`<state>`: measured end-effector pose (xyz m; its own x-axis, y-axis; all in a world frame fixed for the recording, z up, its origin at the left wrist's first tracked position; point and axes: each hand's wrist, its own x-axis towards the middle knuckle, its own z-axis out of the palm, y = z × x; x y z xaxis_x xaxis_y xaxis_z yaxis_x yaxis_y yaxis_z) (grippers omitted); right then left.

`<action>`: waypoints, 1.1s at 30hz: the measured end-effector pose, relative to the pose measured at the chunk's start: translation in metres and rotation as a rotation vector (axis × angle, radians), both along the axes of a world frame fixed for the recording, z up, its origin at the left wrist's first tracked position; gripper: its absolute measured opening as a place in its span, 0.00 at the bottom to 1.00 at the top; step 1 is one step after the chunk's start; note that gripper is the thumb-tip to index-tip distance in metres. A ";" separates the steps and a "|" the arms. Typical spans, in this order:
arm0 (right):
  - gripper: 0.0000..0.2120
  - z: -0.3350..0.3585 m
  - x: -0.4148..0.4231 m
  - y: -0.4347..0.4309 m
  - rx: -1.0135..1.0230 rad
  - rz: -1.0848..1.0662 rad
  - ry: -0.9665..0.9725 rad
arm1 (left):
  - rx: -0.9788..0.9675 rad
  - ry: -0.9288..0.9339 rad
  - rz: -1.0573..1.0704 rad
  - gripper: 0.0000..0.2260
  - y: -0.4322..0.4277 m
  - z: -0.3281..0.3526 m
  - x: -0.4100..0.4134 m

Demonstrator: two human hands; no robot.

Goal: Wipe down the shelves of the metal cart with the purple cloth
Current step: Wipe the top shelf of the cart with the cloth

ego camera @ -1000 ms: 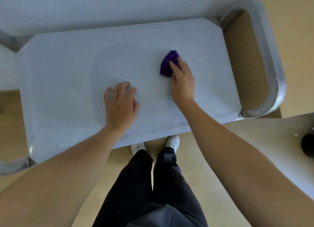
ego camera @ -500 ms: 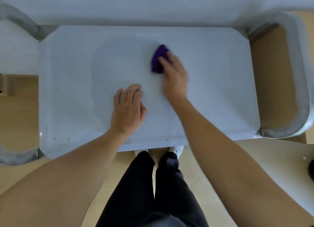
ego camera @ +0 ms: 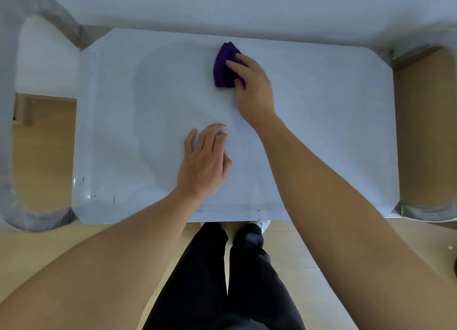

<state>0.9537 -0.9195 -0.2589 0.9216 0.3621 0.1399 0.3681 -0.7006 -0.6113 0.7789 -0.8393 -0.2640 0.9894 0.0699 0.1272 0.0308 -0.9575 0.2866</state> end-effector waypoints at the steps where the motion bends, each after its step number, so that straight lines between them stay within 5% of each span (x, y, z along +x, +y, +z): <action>1: 0.23 -0.002 0.004 -0.013 -0.002 -0.050 0.000 | -0.002 0.001 -0.001 0.14 0.000 0.000 0.000; 8: 0.23 0.000 0.027 -0.072 -0.028 -0.793 0.089 | 0.015 -0.016 -0.009 0.14 -0.004 -0.003 0.002; 10: 0.23 -0.002 0.026 -0.040 0.016 -0.726 0.074 | 0.022 -0.012 -0.013 0.14 -0.005 -0.004 0.002; 16: 0.21 -0.003 -0.015 0.062 0.023 0.114 0.012 | 0.038 0.019 -0.009 0.16 -0.003 -0.001 0.002; 19: 0.21 -0.005 0.005 0.018 0.001 0.030 -0.062 | 0.013 0.014 -0.011 0.15 -0.003 -0.001 0.003; 22: 0.24 -0.009 0.030 -0.073 -0.029 -0.395 -0.131 | 0.013 -0.001 -0.016 0.14 -0.004 -0.002 0.004; 26: 0.23 0.002 0.042 -0.164 -0.031 -0.966 0.105 | 0.009 -0.016 -0.020 0.14 -0.005 -0.004 0.004; 29: 0.25 0.000 0.036 -0.122 -0.102 -0.881 0.091 | 0.026 -0.029 -0.007 0.14 -0.004 -0.003 0.005; 33: 0.25 -0.007 0.001 -0.019 -0.090 -0.384 -0.053 | 0.024 -0.022 -0.005 0.14 -0.004 -0.001 0.004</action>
<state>0.9551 -0.9388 -0.2663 0.9846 0.0055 0.1745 0.0984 -0.8432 -0.5285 0.7827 -0.8434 -0.2651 0.9866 0.0619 0.1509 0.0200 -0.9642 0.2645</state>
